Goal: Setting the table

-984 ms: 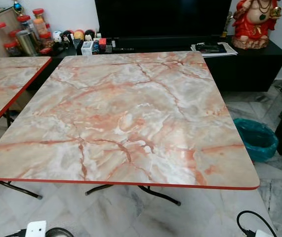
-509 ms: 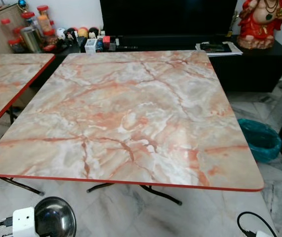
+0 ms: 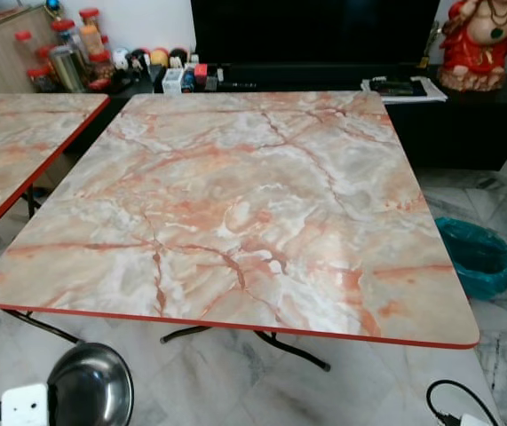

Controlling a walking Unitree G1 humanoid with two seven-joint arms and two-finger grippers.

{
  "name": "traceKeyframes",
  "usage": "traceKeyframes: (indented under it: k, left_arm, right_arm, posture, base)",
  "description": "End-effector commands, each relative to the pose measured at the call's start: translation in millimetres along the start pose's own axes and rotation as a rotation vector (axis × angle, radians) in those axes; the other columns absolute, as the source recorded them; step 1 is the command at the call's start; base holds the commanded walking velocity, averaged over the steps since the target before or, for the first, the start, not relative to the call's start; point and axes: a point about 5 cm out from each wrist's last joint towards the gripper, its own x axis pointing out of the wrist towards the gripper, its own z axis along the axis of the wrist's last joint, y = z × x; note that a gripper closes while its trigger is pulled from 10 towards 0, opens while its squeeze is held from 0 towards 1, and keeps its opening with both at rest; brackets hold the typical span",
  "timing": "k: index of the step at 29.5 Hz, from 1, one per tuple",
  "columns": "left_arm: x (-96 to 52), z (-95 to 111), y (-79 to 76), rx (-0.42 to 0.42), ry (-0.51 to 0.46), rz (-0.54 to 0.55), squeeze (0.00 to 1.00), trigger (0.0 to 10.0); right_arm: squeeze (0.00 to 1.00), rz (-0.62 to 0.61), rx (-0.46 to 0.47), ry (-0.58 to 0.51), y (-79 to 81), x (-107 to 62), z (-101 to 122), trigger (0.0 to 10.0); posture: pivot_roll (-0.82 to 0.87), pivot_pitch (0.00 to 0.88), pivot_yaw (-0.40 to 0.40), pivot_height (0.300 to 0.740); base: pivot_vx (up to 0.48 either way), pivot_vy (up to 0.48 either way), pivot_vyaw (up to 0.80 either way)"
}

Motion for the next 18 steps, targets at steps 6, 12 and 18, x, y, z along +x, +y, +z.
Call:
traceKeyframes:
  k: [6, 12, 18]
  left_arm:
    - [-19.0, 51.6, -0.9, 0.028, -0.147, -0.002, 0.00, 10.0]
    - [-24.2, 84.4, -4.7, 0.051, -0.246, -0.028, 0.00, 10.0]
    - [-15.2, 150.3, -23.0, -0.025, -0.403, -0.109, 0.00, 10.0]
  right_arm:
    - [0.00, -0.004, -0.022, 0.013, -4.1, -0.5, -2.0, 10.0]
    - [0.00, -0.005, -0.023, 0.012, -4.5, -0.4, -1.4, 10.0]
    - [0.00, -0.006, -0.022, 0.011, -3.8, -0.1, 0.0, 10.0]
  posture:
    - [0.06, 0.074, 0.058, 0.740]
    - [0.07, 0.076, 0.055, 0.740]
    - [0.07, 0.077, 0.056, 0.740]
  base:
    - [0.000, 0.000, 0.00]
    - [0.000, 0.000, 0.00]
    - [0.000, 0.000, 0.00]
